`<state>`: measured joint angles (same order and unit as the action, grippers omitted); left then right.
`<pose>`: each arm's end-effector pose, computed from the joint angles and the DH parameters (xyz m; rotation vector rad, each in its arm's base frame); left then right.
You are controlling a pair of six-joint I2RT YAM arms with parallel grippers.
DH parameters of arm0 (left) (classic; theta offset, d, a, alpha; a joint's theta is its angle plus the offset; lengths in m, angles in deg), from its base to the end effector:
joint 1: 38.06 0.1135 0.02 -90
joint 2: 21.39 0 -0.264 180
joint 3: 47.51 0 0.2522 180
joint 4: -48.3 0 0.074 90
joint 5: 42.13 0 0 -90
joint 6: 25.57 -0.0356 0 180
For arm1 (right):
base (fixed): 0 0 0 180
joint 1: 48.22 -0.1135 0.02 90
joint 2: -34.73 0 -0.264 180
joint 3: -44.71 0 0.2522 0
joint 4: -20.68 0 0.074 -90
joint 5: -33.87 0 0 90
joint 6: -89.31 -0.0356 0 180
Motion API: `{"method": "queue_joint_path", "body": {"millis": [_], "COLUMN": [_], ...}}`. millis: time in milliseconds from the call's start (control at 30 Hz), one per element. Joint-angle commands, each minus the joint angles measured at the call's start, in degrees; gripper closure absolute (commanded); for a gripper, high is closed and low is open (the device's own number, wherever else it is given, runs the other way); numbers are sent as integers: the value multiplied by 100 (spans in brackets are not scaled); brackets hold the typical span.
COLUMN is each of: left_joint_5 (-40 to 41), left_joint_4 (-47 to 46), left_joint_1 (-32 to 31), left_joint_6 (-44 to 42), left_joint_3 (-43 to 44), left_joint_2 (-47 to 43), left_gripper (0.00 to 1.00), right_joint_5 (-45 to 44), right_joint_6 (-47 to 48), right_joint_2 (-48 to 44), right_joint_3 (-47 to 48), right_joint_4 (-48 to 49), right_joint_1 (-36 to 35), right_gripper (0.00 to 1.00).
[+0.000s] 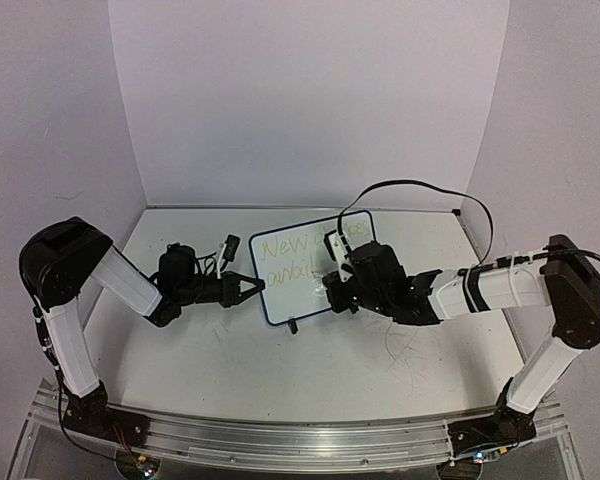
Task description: Write a sentence on the whiteboard
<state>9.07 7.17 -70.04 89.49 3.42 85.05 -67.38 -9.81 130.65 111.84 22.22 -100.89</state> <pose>0.2733 -0.1969 0.1336 0.6330 1.8656 -1.2921 0.2269 0.2861 0.2048 -0.6512 1.9646 0.4723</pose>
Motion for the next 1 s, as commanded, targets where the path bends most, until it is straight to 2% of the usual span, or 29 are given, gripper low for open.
{"method": "queue_joint_path", "body": {"millis": [0, 233, 367, 567, 967], "left_joint_5": [104, 110, 110, 102, 110], "left_joint_4": [402, 414, 412, 417, 431], "left_joint_1": [-58, -57, -58, -62, -63], "left_joint_6": [-159, -158, -150, -150, -177], "left_joint_3": [111, 114, 123, 139, 97], "left_joint_2": [-98, -105, -95, -102, -138], "left_gripper": [100, 100, 100, 100, 100], "right_joint_5": [-183, -675, -502, -38, 25], "right_joint_6": [-123, -87, 87, 144, 122], "right_joint_2": [-186, -452, -763, -297, 70], "right_joint_3": [-145, -219, -294, 152, 459], "right_joint_4": [-172, -73, 409, 369, 343], "right_joint_1": [2, 3, 7, 11, 15], "right_gripper": [100, 100, 100, 100, 100]}}
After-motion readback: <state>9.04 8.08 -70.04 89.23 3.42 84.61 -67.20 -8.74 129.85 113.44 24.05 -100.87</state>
